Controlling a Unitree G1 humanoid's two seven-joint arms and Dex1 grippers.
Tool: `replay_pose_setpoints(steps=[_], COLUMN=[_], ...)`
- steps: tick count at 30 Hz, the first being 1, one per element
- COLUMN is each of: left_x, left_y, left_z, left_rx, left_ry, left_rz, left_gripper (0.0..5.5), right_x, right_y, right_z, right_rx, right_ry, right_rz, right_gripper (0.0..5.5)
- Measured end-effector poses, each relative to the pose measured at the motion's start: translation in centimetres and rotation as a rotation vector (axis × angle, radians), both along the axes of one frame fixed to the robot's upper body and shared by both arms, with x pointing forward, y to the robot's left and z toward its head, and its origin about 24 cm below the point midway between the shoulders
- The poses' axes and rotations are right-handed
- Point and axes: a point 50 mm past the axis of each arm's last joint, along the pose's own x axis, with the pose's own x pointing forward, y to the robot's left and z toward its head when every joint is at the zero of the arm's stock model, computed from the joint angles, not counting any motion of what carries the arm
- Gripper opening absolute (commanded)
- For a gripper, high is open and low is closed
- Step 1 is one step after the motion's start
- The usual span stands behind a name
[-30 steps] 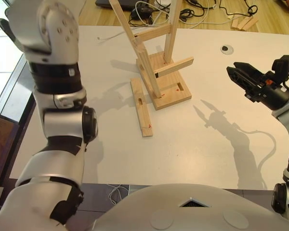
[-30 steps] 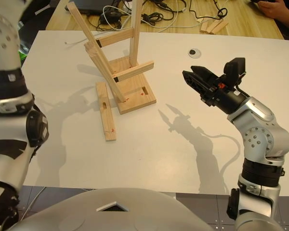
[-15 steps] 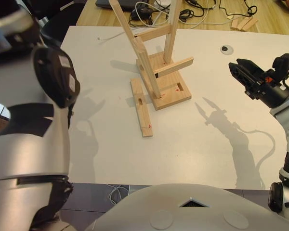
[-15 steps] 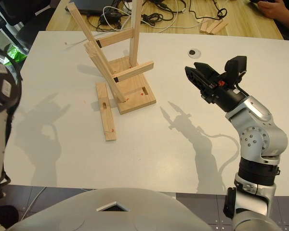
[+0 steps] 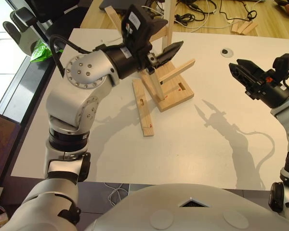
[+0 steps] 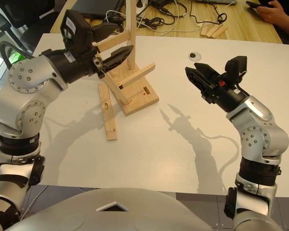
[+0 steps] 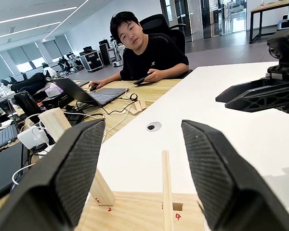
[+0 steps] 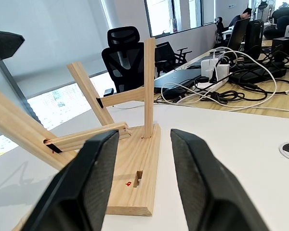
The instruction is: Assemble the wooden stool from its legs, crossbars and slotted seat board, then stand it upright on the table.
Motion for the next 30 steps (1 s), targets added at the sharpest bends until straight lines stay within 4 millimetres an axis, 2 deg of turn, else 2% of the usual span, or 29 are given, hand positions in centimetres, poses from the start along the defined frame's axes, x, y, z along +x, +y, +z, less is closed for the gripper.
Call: replay_pose_setpoints(steps=[3,6,11,14,15,19,20,22,24,27,30], left_x=[0.2,0.6,0.2,-0.1,0.2,1.1,1.0,0.5,-1.0,-2.2,-3.2], left_y=[0.3,0.9,2.3,3.8,5.4,11.9,12.3,11.9,10.6,9.1,9.3], left_z=[0.5,1.7,7.7,9.4,9.2,6.1,5.6,4.0,0.1,-2.8,-6.4], left_rx=[-0.056,-0.208,-0.537,-0.620,-0.546,-0.285,-0.254,-0.192,-0.079,-0.052,-0.022], left_ry=[-0.003,0.049,-0.013,-0.013,0.009,0.148,0.178,0.265,0.456,0.621,0.782], left_rz=[0.030,0.063,0.025,0.024,0.099,0.461,0.481,0.455,0.378,0.325,0.441], left_gripper=[2.92,2.92,2.92,2.92,2.92,2.92,2.92,2.92,2.92,2.92,2.92], right_x=[-0.1,-0.1,-0.5,-1.1,-1.5,-2.8,-2.9,-3.2,-3.4,-3.4,-3.5], right_y=[0.0,-0.1,-0.2,-0.3,-0.3,-0.8,-0.8,-0.7,-0.8,-0.6,-0.3], right_z=[0.0,-0.1,-0.3,-0.8,-1.2,-2.0,-1.9,-2.0,-2.3,-2.5,-2.7], right_rx=[0.001,0.003,0.018,0.016,0.006,-0.014,-0.018,-0.023,-0.034,-0.047,-0.054], right_ry=[0.001,0.005,0.013,0.034,0.048,0.083,0.080,0.082,0.092,0.092,0.099], right_rz=[0.000,-0.003,0.007,0.025,0.027,0.007,0.009,0.009,0.004,0.011,0.018], right_gripper=[1.97,1.97,1.97,1.97,1.97,1.97,1.97,1.97,1.97,1.97,1.97])
